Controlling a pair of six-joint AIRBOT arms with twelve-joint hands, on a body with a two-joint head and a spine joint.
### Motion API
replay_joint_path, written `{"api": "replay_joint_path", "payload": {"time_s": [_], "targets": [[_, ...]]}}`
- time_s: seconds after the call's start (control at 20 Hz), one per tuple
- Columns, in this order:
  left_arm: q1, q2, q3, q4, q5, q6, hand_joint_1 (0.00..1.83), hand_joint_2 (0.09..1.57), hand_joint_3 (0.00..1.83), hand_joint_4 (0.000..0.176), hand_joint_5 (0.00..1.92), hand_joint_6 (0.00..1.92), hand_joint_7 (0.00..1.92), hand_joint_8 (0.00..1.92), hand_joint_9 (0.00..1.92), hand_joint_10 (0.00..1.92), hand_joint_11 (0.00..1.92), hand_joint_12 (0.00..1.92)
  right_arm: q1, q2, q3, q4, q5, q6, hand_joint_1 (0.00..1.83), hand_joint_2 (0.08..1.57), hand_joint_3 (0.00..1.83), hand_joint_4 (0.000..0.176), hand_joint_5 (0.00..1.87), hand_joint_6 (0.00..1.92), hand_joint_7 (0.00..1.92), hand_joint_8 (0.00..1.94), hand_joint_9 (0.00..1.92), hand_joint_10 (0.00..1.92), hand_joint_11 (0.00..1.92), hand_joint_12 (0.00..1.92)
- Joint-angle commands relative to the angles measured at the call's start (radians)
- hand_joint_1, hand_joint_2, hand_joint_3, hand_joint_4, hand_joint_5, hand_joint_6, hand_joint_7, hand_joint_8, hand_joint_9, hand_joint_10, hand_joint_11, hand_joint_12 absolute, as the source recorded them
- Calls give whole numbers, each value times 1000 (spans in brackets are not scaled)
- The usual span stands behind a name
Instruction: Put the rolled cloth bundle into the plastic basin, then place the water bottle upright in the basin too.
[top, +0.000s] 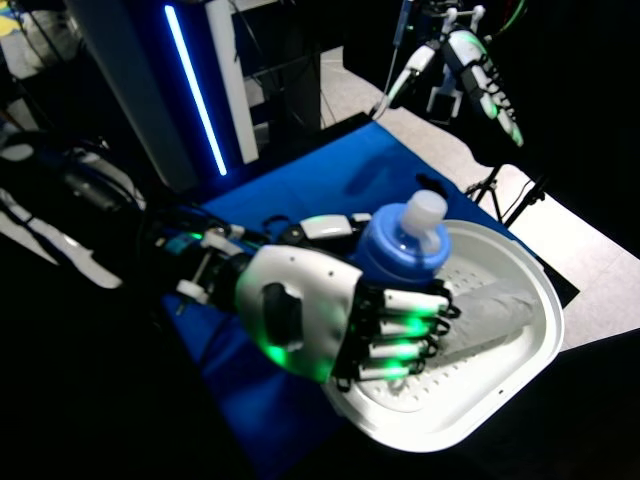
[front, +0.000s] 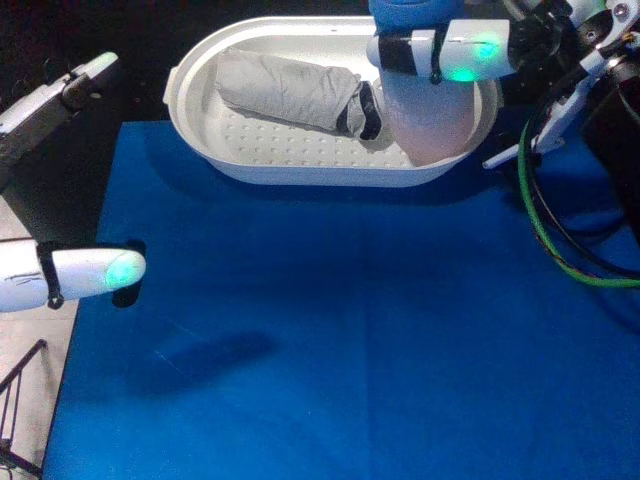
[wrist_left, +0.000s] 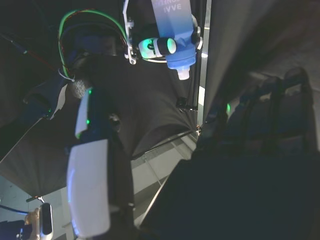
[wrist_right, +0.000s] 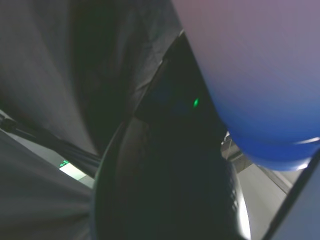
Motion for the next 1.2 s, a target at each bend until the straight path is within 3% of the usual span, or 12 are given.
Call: {"api": "replay_joint_path", "payload": {"time_s": [0.0,0.15,0.2,0.25,0.3,0.4,0.6,0.9,1.0,1.15], "targets": [[-7,-2,-1,-8,-127,-11,632,875,1,176,0,0,0,0,0,0,0,0,10,10,-5,14,162,20,1018,1180,0,37,848,1184,849,837,834,1202,771,1559],[-7,-2,-2,-9,-127,-11,636,878,1,176,0,0,0,0,0,0,0,0,4,18,-15,15,170,20,988,1186,1,90,829,1211,856,764,826,1179,743,1569],[-6,-2,-2,-10,-127,-11,641,885,4,176,0,0,0,0,0,0,0,0,2,23,-20,15,176,20,930,1133,0,0,717,515,804,777,791,1176,702,1565],[-6,-2,-3,-10,-127,-11,651,884,3,176,0,0,0,0,0,0,0,0,0,25,-23,17,180,20,923,1117,0,0,744,191,773,784,765,1176,680,1556],[-6,-2,-3,-11,-127,-11,649,882,1,176,0,0,0,0,0,0,0,0,-1,26,-24,18,182,20,909,1103,0,0,764,25,739,791,718,1193,615,1595],[-5,-2,-3,-11,-128,-11,644,885,2,176,0,0,0,0,0,0,0,0,-3,29,-26,20,184,20,866,1092,0,0,665,0,743,651,696,1094,537,1584],[-5,-2,-4,-13,-128,-11,654,878,0,176,0,0,0,0,0,0,0,0,-5,36,-33,24,187,20,848,1070,0,0,582,0,828,310,739,814,605,1317],[-4,-3,-5,-15,-126,-11,677,889,3,176,0,0,0,0,0,0,0,0,-9,46,-43,28,193,20,860,1075,1,0,514,0,823,223,716,786,608,1286],[-4,-3,-5,-16,-126,-11,654,886,1,176,0,0,0,0,0,0,0,0,-12,49,-46,28,196,20,852,1071,0,8,515,0,819,216,700,785,591,1286],[-4,-3,-5,-17,-125,-11,651,887,1,176,0,0,0,0,0,0,0,0,-15,52,-48,29,197,20,842,1066,1,1,508,0,831,207,692,801,577,1305]]}}
